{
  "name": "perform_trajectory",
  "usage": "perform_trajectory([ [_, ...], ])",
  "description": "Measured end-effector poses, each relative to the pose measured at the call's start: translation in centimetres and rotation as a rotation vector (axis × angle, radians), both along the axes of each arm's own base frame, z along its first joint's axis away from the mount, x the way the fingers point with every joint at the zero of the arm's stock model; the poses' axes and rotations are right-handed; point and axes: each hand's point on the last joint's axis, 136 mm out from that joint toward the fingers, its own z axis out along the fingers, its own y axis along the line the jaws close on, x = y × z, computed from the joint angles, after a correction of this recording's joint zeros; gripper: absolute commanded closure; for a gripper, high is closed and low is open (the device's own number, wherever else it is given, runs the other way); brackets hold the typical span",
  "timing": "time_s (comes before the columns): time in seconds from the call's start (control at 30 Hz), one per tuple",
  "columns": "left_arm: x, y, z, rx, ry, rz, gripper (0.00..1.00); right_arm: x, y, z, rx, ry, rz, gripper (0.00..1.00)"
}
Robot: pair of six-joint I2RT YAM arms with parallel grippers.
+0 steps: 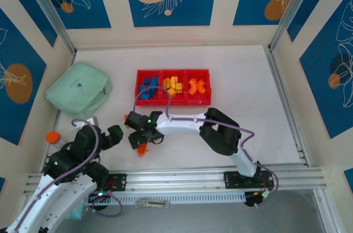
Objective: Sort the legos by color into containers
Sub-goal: Pick up the lego from the bottom-center of the table.
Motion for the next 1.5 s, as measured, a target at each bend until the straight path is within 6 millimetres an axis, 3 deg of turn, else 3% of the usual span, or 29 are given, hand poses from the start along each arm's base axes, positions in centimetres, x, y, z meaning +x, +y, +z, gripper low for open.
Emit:
perform_trajectory([
  [0.43, 0.2, -0.1, 0.2, -0.008, -0.007, 0.002, 0.01, -0.5, -4.5, -0.7, -0.121, -0.002, -0.062, 0.34],
  [1.03, 0.9, -1.4, 0.3, -0.039, 0.003, -0.027, 0.01, -0.1, -4.9, -0.2, -0.098, -0.009, -0.054, 0.65],
  [1.17, 1.3, -2.1, 0.3, -0.048, 0.011, -0.044, 0.01, 0.4, -5.5, 1.0, -0.074, -0.018, -0.067, 0.68],
  [1.3, 1.7, -2.8, 0.1, -0.050, 0.028, -0.070, 0.01, 1.4, -7.1, 3.4, -0.035, -0.043, -0.097, 0.70],
  [1.4, 2.3, -3.8, 0.1, -0.057, 0.033, -0.105, 0.01, 3.0, -8.8, 5.7, -0.003, -0.077, -0.134, 0.70],
  [1.5, 3.2, -5.1, 0.1, -0.070, 0.038, -0.144, 0.01, 5.9, -11.3, 8.1, 0.029, -0.120, -0.205, 0.70],
])
